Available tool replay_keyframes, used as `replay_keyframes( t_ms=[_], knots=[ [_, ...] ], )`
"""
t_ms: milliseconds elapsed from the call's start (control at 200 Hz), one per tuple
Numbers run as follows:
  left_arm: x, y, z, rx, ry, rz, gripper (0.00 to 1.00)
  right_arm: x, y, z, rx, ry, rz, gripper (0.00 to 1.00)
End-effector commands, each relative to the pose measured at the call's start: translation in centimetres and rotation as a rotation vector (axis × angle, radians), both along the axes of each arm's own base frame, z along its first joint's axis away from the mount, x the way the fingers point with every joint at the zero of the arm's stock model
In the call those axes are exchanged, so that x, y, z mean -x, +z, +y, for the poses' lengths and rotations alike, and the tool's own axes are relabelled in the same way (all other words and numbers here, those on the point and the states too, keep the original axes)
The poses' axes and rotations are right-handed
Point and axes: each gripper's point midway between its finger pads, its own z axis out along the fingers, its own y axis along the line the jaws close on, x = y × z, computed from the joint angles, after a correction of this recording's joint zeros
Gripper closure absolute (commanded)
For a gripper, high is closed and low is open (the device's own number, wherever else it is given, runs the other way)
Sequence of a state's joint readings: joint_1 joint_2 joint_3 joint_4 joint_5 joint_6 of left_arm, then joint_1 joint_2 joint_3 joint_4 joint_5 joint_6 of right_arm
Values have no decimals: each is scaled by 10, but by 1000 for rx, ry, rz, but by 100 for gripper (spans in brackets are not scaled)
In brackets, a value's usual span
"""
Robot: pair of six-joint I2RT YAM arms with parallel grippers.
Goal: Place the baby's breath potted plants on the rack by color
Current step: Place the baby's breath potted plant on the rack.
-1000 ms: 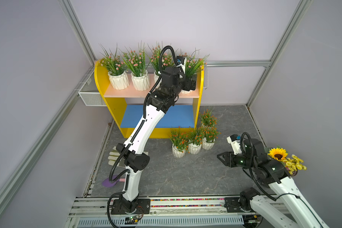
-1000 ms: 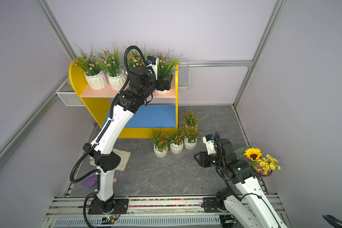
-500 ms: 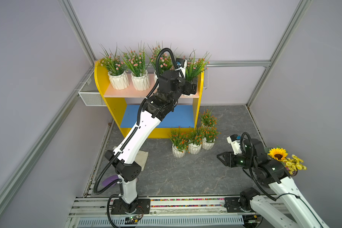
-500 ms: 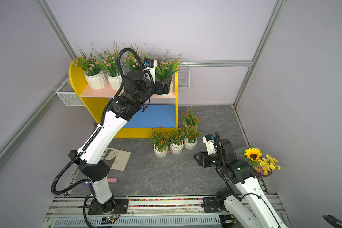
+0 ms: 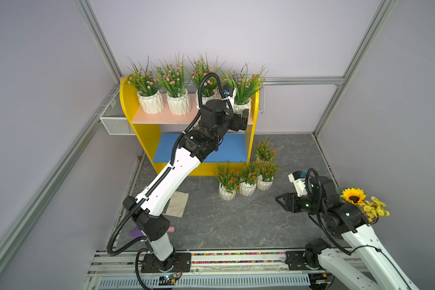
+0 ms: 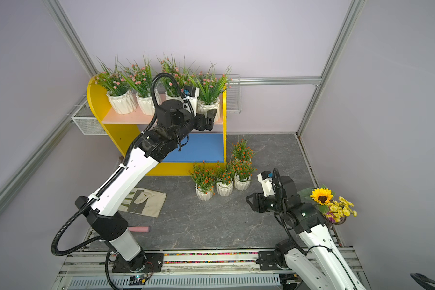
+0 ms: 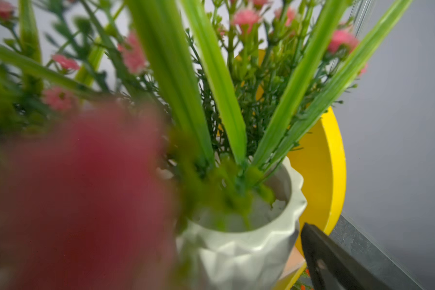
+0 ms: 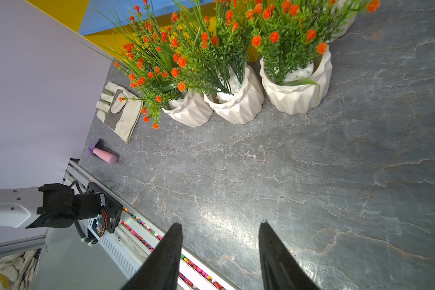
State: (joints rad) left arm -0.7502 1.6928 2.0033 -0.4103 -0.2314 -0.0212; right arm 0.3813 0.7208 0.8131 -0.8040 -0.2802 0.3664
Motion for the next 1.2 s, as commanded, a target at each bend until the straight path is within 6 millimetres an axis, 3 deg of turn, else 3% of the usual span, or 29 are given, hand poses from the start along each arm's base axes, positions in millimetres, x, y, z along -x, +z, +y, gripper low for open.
replay_keyframes(
  t_ms=[0,435,835,1195],
  knots=[
    [13,20,9,50,2,-51,2,-1,-1,-1,4,-7,-3,48],
    [9,4,3,17,-9,-14,29,0,2,-2,3,-12,-8,48],
    [5,-13,-14,16,-38,27,38,0,1,-2,4,-10,-10,48],
    [-13,-17,-12,-6,41,23,39,0,0,-2,5,-6,-10,48]
  ],
)
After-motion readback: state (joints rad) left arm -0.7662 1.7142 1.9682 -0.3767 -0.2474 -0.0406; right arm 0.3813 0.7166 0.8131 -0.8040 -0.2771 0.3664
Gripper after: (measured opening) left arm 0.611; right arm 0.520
